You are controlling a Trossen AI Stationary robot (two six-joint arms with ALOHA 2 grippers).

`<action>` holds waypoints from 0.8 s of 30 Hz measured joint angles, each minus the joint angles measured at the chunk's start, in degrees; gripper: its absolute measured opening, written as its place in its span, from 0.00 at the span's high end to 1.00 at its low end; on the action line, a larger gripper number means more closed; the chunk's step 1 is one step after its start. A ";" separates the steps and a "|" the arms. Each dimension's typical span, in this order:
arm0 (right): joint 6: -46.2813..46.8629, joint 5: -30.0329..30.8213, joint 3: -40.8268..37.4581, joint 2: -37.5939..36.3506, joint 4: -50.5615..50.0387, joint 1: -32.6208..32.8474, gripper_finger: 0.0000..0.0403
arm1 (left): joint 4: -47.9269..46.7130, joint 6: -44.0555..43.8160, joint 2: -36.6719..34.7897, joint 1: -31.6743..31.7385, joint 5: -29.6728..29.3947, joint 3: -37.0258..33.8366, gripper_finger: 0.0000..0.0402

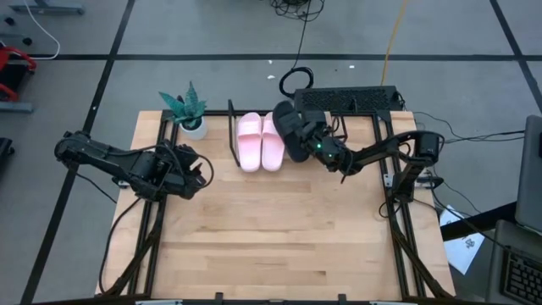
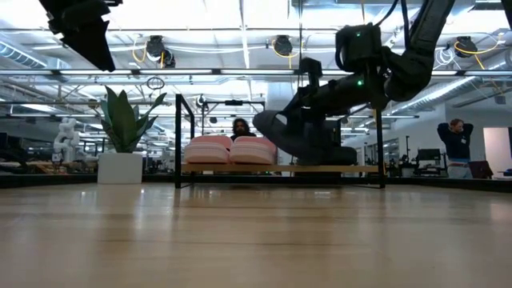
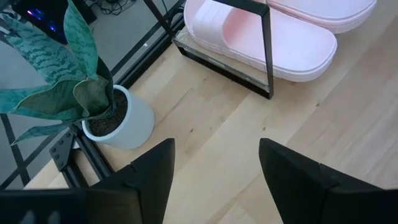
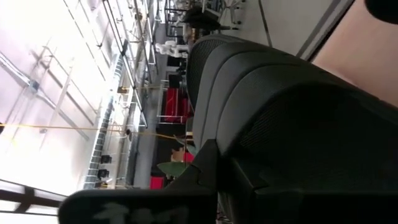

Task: Pick and place slides into the shelf
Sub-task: Put the black slide on the shelf

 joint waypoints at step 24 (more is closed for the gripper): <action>0.34 0.22 -1.72 1.31 3.80 -1.53 1.00 | 0.55 1.13 0.00 -0.02 0.63 0.02 0.41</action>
